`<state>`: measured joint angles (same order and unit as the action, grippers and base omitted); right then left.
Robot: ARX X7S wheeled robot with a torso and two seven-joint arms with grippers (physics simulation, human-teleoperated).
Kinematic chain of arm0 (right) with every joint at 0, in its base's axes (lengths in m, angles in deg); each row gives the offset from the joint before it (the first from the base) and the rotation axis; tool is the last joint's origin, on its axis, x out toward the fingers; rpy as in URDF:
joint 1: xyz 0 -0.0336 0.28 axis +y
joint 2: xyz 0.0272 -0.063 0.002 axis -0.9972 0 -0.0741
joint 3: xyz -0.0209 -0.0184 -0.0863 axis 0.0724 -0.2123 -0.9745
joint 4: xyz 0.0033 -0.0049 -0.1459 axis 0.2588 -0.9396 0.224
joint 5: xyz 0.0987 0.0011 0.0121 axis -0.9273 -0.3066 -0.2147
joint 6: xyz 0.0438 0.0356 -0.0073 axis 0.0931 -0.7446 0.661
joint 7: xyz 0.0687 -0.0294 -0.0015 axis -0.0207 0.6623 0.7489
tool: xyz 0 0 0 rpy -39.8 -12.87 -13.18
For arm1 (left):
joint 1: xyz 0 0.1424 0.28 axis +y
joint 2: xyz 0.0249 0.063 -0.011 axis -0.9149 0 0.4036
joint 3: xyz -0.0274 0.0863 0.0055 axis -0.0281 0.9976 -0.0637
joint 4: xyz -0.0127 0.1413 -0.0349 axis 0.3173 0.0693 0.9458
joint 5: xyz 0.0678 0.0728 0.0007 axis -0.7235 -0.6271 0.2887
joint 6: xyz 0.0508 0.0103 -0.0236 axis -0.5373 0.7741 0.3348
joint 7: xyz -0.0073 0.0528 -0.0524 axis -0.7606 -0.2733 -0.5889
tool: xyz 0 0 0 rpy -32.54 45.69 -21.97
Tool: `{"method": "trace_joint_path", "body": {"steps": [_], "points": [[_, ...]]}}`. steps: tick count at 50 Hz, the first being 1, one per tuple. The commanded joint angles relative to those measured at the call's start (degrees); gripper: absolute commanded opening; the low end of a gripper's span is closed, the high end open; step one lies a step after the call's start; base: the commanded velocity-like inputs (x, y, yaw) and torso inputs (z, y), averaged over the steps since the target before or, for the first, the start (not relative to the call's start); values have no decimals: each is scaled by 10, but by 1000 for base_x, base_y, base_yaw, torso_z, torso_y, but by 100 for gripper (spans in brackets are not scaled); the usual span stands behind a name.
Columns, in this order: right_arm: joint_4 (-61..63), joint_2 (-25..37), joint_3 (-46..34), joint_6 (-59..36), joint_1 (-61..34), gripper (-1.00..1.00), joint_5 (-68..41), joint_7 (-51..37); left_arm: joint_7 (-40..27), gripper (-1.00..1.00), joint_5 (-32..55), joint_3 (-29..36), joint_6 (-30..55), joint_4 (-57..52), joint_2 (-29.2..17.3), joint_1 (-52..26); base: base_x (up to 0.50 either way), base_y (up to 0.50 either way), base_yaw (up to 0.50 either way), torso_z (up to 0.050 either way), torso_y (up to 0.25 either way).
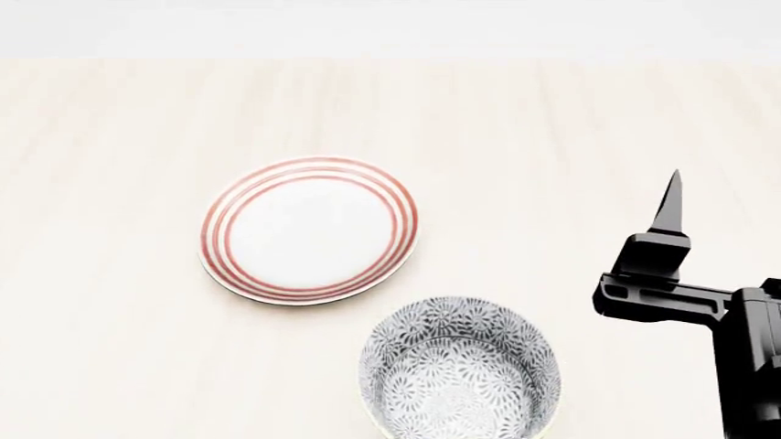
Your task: Put the bowl on the plate.
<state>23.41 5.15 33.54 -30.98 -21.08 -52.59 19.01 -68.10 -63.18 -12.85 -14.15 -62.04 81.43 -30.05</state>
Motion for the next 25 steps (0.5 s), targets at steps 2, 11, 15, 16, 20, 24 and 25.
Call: {"method": "trace_joint_path", "body": {"steps": [2,11,15,16,20,24,25], "points": [[-18,22,14,-44,-49,100,-20,-2,-13,100,21,-13,3,-12,-11,4,500,0,0,0,0],[-20,18,6,-34,-29,100,-23,6,-20,100,30,-15,2,-17,-16,9,500,0,0,0,0],[-21,20,5,-31,-21,100,-22,8,-23,100,34,-13,2,-19,-18,9,500,0,0,0,0],[-22,21,5,-30,-19,100,-22,8,-23,100,34,-12,1,-19,-19,10,500,0,0,0,0],[-20,23,6,-26,-5,100,-21,10,-25,100,35,-9,-1,-18,-21,10,500,0,0,0,0],[-9,33,6,-59,1,100,-29,7,-27,100,38,-9,-2,-19,-24,12,480,0,0,0,0],[-6,36,4,-66,4,100,-32,10,-27,100,40,-9,-2,-20,-24,13,0,0,0,0,0]]}}
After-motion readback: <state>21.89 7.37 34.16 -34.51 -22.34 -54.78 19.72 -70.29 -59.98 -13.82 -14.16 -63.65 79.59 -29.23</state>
